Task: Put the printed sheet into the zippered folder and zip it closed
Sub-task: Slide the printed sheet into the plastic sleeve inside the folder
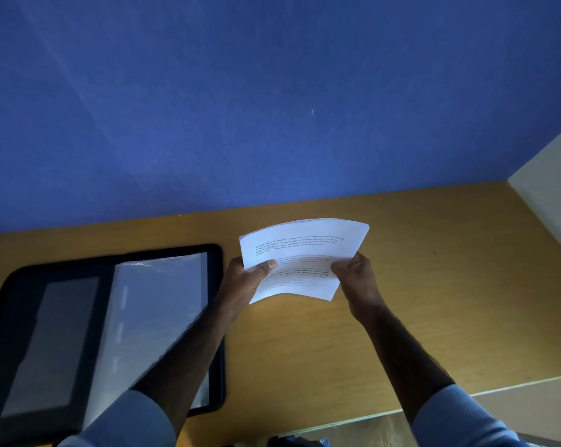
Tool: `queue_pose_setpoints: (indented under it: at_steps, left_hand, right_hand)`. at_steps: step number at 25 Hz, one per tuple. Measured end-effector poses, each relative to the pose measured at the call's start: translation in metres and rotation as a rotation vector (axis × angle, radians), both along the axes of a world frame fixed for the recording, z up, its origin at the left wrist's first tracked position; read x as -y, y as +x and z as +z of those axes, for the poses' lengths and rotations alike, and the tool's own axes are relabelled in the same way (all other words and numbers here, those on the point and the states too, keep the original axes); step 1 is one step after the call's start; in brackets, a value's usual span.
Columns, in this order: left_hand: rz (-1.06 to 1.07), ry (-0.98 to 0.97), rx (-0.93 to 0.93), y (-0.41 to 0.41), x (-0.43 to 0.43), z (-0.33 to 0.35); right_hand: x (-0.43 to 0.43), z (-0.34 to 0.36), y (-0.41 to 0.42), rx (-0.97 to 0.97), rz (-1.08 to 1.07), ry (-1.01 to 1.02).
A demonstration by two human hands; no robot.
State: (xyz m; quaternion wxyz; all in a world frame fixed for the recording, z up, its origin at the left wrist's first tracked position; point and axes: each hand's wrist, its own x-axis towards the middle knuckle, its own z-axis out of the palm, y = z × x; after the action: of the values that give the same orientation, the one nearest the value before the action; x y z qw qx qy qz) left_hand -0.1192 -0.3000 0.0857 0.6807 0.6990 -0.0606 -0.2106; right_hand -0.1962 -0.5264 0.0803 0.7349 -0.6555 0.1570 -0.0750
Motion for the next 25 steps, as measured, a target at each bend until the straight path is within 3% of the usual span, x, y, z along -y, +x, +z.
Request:
queue_pose_setpoints:
  at_steps: [10, 17, 20, 23, 25]
  left_hand:
    - [0.047, 0.08, -0.008, 0.016, -0.013, 0.002]
    - [0.155, 0.082, -0.035, 0.053, -0.083, 0.006]
    - [0.21, 0.437, 0.112, 0.078, -0.135, -0.011]
    - [0.012, 1.017, 0.273, 0.103, -0.204, -0.041]
    - [-0.111, 1.21, 0.342, 0.118, -0.243, -0.059]
  right_hand:
    - [-0.002, -0.021, -0.004, -0.175, 0.028, -0.099]
    - [-0.065, -0.025, 0.035, -0.242, 0.058, -0.183]
    - [-0.095, -0.021, 0.068, -0.25, 0.046, -0.245]
    - [-0.112, -0.01, 0.103, -0.23, 0.041, -0.329]
    - [-0.122, 0.002, 0.129, -0.211, 0.033, -0.386]
